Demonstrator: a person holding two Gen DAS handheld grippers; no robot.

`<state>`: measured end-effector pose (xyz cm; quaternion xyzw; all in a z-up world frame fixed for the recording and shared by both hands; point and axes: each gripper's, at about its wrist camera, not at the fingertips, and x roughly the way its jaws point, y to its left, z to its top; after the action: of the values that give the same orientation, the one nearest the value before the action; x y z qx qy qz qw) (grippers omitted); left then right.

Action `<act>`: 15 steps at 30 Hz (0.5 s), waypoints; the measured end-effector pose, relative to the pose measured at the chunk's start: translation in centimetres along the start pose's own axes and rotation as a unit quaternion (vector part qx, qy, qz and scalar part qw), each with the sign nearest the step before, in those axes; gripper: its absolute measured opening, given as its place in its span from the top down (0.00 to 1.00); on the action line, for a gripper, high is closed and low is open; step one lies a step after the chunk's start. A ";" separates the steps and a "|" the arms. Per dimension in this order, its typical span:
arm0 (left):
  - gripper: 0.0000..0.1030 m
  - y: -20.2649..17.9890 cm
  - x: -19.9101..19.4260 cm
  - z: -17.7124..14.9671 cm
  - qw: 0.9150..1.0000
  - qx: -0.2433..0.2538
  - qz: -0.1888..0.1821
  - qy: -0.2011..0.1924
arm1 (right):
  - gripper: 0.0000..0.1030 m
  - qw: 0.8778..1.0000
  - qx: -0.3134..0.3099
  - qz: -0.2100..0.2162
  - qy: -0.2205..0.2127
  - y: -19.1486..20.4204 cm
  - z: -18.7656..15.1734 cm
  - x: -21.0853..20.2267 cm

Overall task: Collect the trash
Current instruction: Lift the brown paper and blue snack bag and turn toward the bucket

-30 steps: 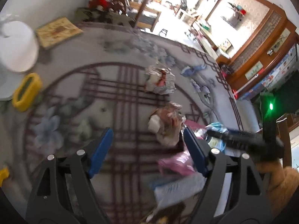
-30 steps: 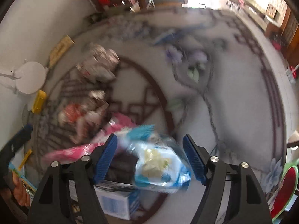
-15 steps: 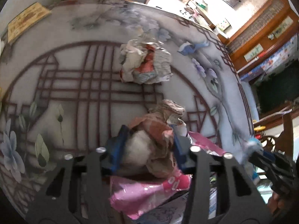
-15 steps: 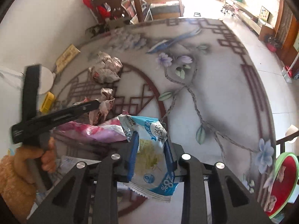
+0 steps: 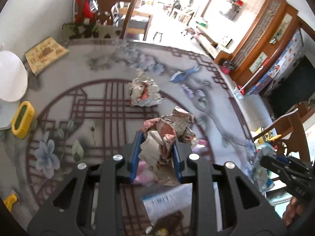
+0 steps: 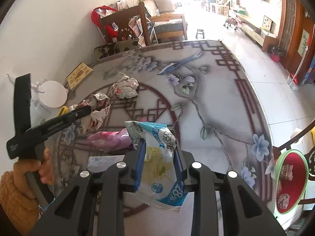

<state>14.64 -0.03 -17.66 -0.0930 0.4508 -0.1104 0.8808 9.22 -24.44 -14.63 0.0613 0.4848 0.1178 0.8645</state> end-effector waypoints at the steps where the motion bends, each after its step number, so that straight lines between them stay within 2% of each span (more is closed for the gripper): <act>1: 0.73 -0.5 -1.0 -0.4 1.000 0.005 -0.001 -0.006 | 0.73 1.000 -0.002 0.000 -0.003 0.2 -0.2 -0.4; 8: 0.73 -3.3 -4.5 -2.4 0.999 0.024 0.003 -0.030 | 0.73 1.000 -0.003 -0.004 -0.021 1.2 -1.8 -3.0; 15: 0.73 -4.9 -5.4 -4.6 0.999 0.033 0.001 -0.021 | 0.73 0.999 0.003 -0.010 -0.036 1.1 -3.6 -5.4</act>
<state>7.28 -3.53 -14.79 -0.0660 0.4281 -0.1223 0.8930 3.32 -24.83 -11.79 0.0635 0.4542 0.1055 0.8824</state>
